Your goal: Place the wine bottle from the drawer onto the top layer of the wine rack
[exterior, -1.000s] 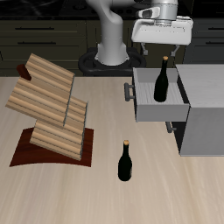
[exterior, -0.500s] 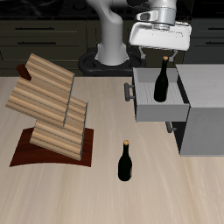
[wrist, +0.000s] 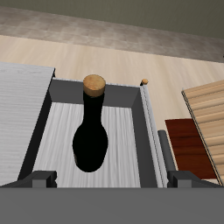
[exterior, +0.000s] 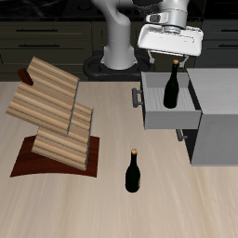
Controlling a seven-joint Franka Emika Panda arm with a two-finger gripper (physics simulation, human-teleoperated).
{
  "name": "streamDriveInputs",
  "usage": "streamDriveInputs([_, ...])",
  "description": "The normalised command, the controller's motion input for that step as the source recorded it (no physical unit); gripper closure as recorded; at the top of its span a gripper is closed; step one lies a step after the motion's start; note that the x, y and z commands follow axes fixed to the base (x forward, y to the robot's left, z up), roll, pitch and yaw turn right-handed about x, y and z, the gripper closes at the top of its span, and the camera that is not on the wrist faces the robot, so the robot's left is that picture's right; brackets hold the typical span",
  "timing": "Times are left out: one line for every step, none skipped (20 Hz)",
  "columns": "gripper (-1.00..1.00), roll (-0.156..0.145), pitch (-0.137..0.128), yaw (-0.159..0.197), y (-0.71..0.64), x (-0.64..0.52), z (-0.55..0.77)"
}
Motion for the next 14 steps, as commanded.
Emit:
streamDriveInputs([-1.0, 0.033, -0.084, -0.032, 0.14, -0.1, -0.07])
streamDriveInputs([-1.0, 0.0, 0.0, 0.0, -0.06, 0.0, 0.02])
streamDriveInputs([-1.0, 0.019, 0.023, -0.067, 0.07, -0.01, -0.12])
streamDriveInputs([-1.0, -0.066, -0.131, 0.005, 0.08, -0.06, -0.05])
streamDriveInputs([-1.0, 0.003, -0.206, 0.058, 0.12, -0.16, -0.02])
streamDriveInputs([-1.0, 0.016, -0.142, 0.054, 0.1, -0.06, -0.08])
streamDriveInputs([-1.0, -0.04, -0.03, -0.031, -0.03, -0.04, -0.01])
streamDriveInputs([-1.0, 0.002, -0.083, -0.004, 0.08, -0.05, -0.04])
streamDriveInputs([-1.0, -0.105, -0.248, -0.003, -0.04, -0.16, 0.09])
streamDriveInputs([-1.0, -0.047, -0.082, -0.083, -0.06, 0.05, 0.03])
streamDriveInputs([-1.0, 0.0, 0.0, 0.0, 0.0, -0.01, 0.0])
streamDriveInputs([-1.0, -0.022, -0.243, -0.117, -0.08, -0.03, 0.15])
streamDriveInputs([-1.0, 0.0, 0.0, 0.0, 0.02, 0.0, 0.0])
streamDriveInputs([-1.0, 0.134, -0.196, -0.022, 0.09, 0.21, 0.15])
